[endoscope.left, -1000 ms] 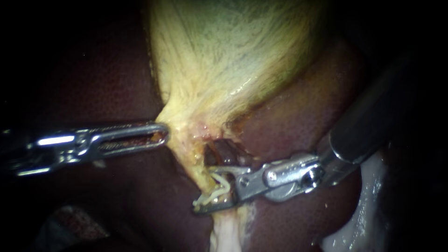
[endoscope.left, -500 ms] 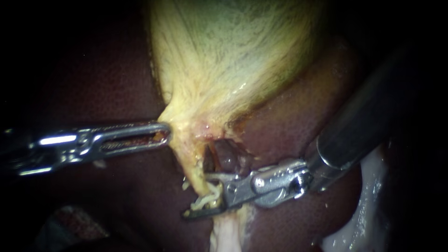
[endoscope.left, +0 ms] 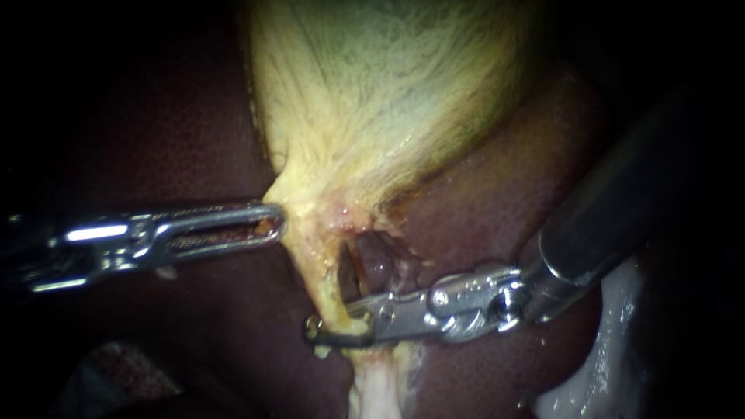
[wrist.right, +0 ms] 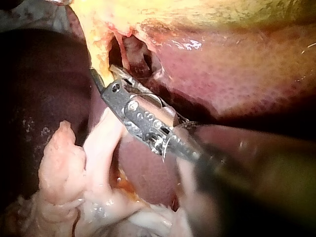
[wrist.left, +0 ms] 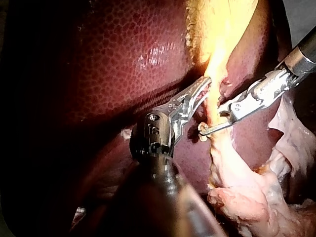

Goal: Clipping second clip left tube

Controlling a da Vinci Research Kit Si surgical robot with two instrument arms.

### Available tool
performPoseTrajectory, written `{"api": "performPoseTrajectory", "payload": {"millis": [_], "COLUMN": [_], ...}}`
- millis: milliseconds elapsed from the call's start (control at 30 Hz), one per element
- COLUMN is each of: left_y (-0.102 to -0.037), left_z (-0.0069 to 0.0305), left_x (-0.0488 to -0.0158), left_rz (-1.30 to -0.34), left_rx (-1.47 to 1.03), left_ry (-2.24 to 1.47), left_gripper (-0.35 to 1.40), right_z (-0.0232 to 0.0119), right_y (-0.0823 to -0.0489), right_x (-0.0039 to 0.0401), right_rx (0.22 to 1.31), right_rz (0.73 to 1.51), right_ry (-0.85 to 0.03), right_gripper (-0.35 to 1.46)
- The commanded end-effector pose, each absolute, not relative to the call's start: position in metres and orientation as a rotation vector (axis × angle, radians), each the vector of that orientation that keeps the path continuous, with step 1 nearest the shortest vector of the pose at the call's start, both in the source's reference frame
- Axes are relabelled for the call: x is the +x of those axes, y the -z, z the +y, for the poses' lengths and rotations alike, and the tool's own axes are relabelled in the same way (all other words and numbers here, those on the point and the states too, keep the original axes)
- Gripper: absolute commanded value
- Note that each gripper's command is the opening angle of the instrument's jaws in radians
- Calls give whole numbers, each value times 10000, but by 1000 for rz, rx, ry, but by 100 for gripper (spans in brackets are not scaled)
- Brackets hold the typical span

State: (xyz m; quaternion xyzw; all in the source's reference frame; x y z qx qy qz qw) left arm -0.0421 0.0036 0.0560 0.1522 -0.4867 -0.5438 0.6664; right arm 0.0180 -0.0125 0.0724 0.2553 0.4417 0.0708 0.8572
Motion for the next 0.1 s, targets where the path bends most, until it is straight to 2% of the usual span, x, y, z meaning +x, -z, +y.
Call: {"api": "performPoseTrajectory", "payload": {"millis": [33,100], "left_y": [-560,-560], "left_z": [36,36], "left_x": [-421,-421], "left_rz": [-1098,-1098], "left_rx": [343,343], "left_ry": [1228,1228], "left_gripper": [-35,-35], "right_z": [-126,-126], "right_y": [-724,-724], "right_x": [180,180], "right_rx": [540,540], "right_rz": [929,929], "right_ry": [-146,-146], "right_gripper": [-35,-35]}}
